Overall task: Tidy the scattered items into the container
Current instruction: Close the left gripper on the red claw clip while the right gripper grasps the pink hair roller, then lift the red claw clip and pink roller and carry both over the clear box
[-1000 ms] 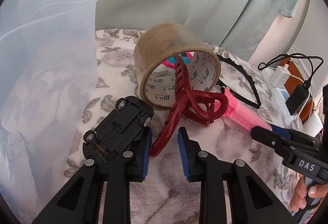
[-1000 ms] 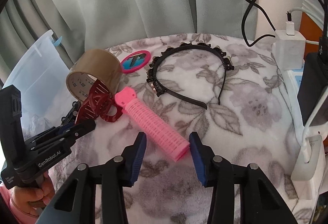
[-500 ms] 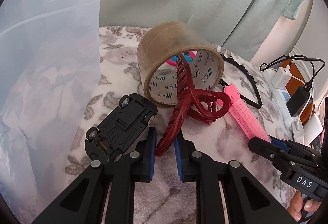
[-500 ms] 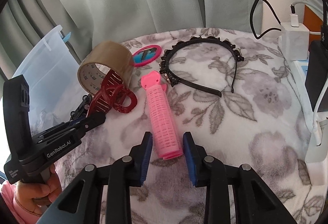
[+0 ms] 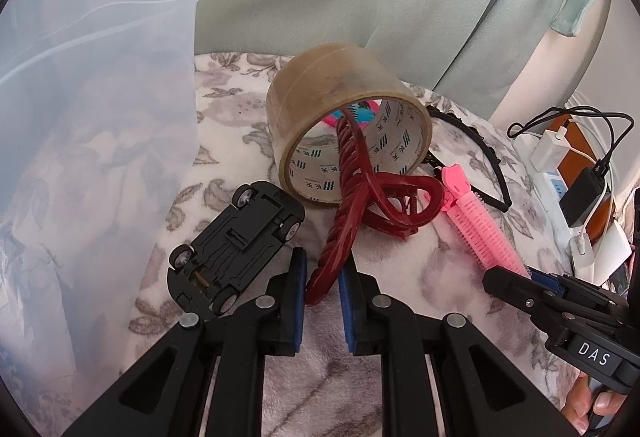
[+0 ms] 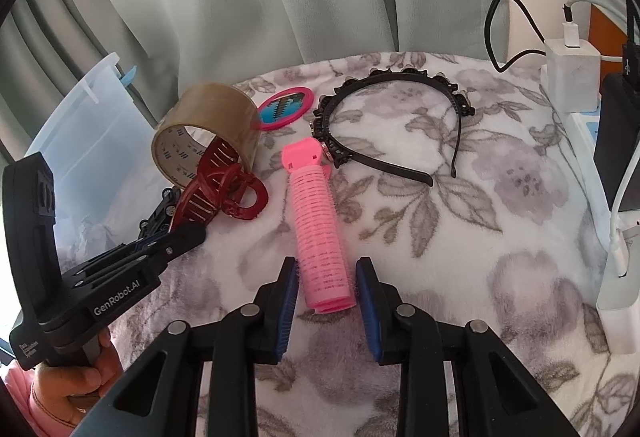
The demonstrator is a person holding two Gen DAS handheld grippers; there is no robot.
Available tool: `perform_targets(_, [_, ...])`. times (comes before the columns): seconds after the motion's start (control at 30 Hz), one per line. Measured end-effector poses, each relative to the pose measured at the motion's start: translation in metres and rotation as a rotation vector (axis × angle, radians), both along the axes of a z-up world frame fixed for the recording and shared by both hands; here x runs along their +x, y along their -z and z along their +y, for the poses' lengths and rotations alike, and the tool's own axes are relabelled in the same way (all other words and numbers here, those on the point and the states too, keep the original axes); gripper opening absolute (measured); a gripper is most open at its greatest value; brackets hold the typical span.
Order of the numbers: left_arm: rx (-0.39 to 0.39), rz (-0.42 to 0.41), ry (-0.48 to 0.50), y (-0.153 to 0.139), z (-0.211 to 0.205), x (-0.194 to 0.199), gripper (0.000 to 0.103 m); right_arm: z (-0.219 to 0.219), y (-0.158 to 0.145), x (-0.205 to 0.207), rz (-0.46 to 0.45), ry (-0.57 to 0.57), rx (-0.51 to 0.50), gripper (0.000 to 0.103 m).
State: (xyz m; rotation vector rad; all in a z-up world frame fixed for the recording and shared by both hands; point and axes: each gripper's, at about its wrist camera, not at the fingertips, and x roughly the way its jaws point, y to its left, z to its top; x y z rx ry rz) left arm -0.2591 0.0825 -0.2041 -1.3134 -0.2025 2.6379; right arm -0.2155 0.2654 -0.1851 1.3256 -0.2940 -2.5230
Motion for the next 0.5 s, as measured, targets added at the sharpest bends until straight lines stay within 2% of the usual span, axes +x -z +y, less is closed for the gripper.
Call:
perform_targets(0.23, [0.004, 0.020, 0.027, -0.012, 0.004, 0.012, 0.010, 0.007, -0.010, 0.016, -0.013, 0.042, -0.033, 0.028])
perform_targets(0.5, [0.023, 0.048, 0.035, -0.036, 0.008, 0.040, 0.010, 0.021, -0.026, 0.034, -0.010, 0.114, -0.072, 0.027])
